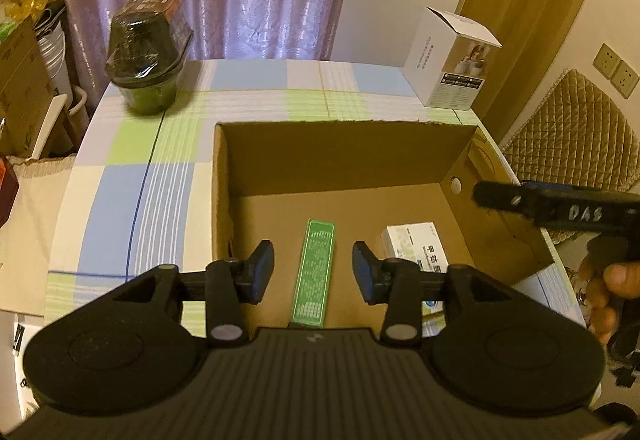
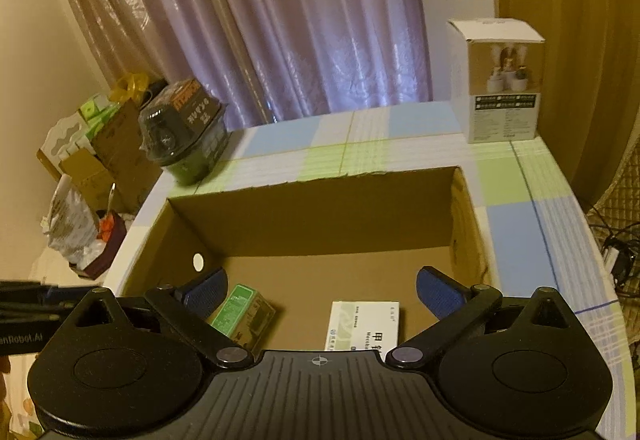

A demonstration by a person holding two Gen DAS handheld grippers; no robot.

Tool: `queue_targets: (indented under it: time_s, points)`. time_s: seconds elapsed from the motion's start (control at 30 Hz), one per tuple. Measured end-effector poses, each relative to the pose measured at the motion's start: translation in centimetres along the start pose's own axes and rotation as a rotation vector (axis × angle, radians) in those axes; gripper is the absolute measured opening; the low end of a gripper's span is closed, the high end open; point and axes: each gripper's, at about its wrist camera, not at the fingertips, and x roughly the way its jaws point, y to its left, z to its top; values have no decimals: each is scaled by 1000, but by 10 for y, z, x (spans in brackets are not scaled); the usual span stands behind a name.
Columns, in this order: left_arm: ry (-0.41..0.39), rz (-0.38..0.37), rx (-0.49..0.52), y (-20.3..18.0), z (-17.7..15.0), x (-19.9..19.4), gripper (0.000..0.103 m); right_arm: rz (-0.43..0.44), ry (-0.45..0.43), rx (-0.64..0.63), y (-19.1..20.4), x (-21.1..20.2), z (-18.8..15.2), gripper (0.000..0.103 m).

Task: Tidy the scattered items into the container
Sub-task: 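Withdraw both tools from the cardboard box back toward the remaining items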

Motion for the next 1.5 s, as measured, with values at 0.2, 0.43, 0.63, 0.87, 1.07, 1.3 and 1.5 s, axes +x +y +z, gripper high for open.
queue_targets:
  time_s: [0.2, 0.43, 0.63, 0.87, 1.07, 1.3, 1.5]
  points:
    - [-29, 7, 5, -1, -23, -28, 58, -1, -41, -11, 2, -39, -16, 103]
    - [-24, 26, 32, -7, -68, -60, 86, -6, -42, -32, 12, -89, -69, 103]
    - [9, 44, 51, -9, -115, -82, 102, -40, 7, -18, 10, -123, -135, 103]
    - [42, 66, 4, -2, -162, -99, 102, -107, 70, -7, -1, -151, -185, 103]
    - [81, 75, 40, 4, -187, -101, 102, -128, 90, -3, -4, -164, -204, 103]
    - [123, 44, 110, 7, -199, -95, 102, -130, 101, 18, -7, -168, -215, 103]
    - [200, 10, 171, 10, -199, -77, 102, -136, 113, 16, -10, -161, -216, 103]
